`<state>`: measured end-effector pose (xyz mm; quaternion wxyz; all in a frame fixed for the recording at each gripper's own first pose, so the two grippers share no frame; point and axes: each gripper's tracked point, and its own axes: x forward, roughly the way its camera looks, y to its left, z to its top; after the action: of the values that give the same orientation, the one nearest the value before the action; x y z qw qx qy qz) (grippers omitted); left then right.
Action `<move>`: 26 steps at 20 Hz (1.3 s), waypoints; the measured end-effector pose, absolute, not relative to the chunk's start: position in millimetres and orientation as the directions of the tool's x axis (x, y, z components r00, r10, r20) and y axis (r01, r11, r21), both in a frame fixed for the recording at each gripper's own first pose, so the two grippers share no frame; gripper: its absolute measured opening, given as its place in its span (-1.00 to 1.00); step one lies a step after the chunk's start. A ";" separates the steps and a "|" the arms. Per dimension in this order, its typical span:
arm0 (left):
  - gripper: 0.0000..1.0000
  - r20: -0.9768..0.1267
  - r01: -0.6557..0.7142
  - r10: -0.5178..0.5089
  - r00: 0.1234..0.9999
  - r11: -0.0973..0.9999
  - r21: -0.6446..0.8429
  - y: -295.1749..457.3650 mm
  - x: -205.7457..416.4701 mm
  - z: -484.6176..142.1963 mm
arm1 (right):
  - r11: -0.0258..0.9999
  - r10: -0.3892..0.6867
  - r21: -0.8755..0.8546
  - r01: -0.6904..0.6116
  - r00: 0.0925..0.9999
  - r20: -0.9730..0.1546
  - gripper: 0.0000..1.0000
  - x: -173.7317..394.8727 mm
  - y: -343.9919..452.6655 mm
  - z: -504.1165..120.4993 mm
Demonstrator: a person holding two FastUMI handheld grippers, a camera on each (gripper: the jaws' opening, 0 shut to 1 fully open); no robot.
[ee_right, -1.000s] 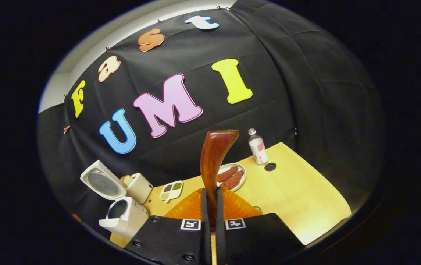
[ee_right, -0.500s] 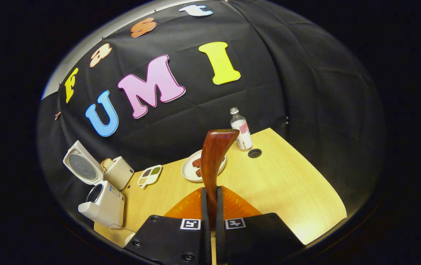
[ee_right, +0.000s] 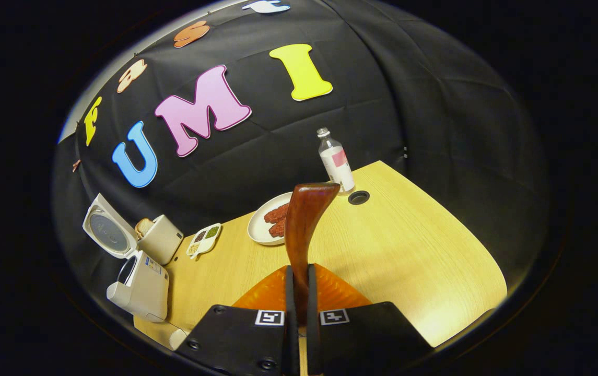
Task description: Close the left gripper, press the button to open the rice cooker; take a wooden spoon from the chopstick holder with the right hand, scoop a spoonful of rice and pour it into the rice cooker, then put the wooden spoon back into the chopstick holder.
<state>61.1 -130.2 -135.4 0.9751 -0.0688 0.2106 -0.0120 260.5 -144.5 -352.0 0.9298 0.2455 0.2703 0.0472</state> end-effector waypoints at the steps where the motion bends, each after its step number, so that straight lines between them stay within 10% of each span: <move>1: 0.87 -0.410 -0.009 -0.050 0.911 0.990 -0.140 -128.4 60.4 -134.6 | 0.869 0.232 0.493 0.045 0.843 -0.486 -0.77 259.7 -142.9 -354.5; 5: 0.87 -0.394 -0.011 -0.040 0.918 0.992 -0.127 -121.8 62.2 -126.6 | 0.852 0.213 0.516 0.086 0.844 -0.493 -0.41 257.2 -150.8 -349.9; 10: 0.87 -0.345 -0.028 -0.015 0.939 0.993 -0.118 -96.0 80.4 -101.6 | 0.879 0.169 0.465 0.108 0.841 -0.514 0.94 229.9 -163.0 -334.5; 26: 0.87 -0.002 -0.144 0.144 0.990 0.986 -0.082 49.4 248.2 56.5 | 0.979 0.044 0.197 0.049 0.897 -0.440 0.97 118.0 -182.8 -211.6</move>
<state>248.2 49.4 56.5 0.9965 -0.0409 -0.0019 0.0724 118.0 -182.8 -211.6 0.9685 0.1020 0.2272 -0.0012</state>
